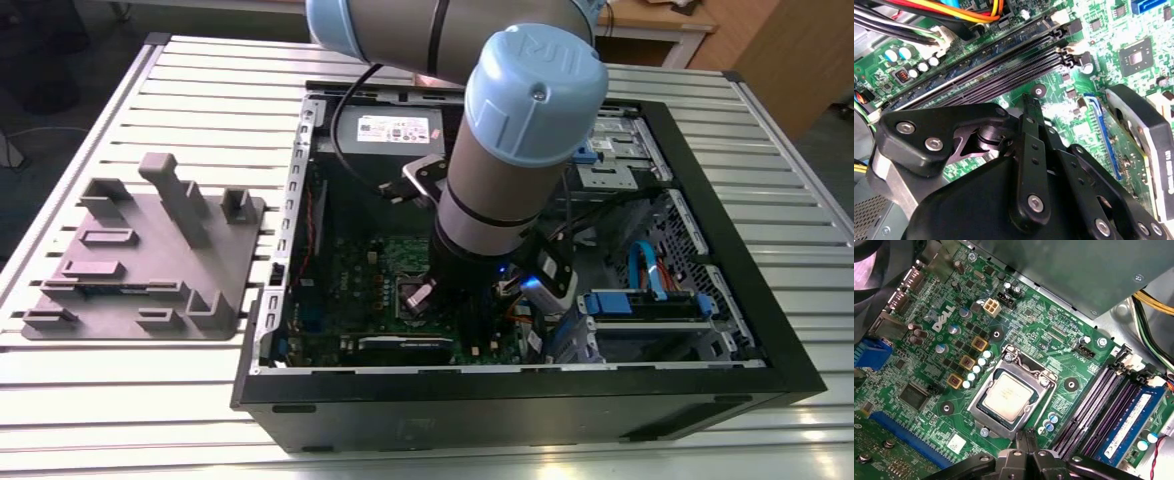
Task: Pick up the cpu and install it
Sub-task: 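Install the first cpu locking lever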
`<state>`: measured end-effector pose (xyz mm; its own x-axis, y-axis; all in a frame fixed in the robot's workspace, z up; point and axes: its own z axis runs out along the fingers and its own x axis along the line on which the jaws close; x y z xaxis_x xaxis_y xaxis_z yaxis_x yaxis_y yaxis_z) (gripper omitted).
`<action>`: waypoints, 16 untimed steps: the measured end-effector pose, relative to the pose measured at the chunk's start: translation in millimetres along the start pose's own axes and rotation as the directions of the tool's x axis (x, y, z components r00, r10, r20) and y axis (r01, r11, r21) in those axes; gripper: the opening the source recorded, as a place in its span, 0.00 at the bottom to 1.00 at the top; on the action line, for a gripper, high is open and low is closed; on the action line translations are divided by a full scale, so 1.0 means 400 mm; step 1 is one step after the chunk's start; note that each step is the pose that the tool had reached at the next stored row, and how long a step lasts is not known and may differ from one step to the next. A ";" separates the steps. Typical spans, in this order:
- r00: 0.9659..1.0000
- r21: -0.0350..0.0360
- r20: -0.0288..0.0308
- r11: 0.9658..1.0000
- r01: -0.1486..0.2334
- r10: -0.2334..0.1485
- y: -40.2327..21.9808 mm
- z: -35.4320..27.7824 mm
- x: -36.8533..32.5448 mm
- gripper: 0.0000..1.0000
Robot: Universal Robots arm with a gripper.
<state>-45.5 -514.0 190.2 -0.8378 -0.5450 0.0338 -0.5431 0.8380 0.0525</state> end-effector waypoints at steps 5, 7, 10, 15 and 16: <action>1.000 0.000 0.000 1.000 0.000 0.000 -0.001 0.000 -0.001 0.10; 1.000 0.000 0.000 1.000 0.000 0.000 -0.002 0.000 -0.002 0.10; 1.000 0.000 0.000 1.000 0.000 0.000 -0.002 0.000 -0.002 0.10; 1.000 0.000 0.000 1.000 0.000 0.000 -0.003 0.000 -0.005 0.10; 1.000 -0.002 0.001 1.000 0.000 0.000 -0.004 0.000 -0.005 0.10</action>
<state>-43.1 -514.1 190.1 -0.8377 -0.5452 0.0323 -0.5432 0.8378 0.0547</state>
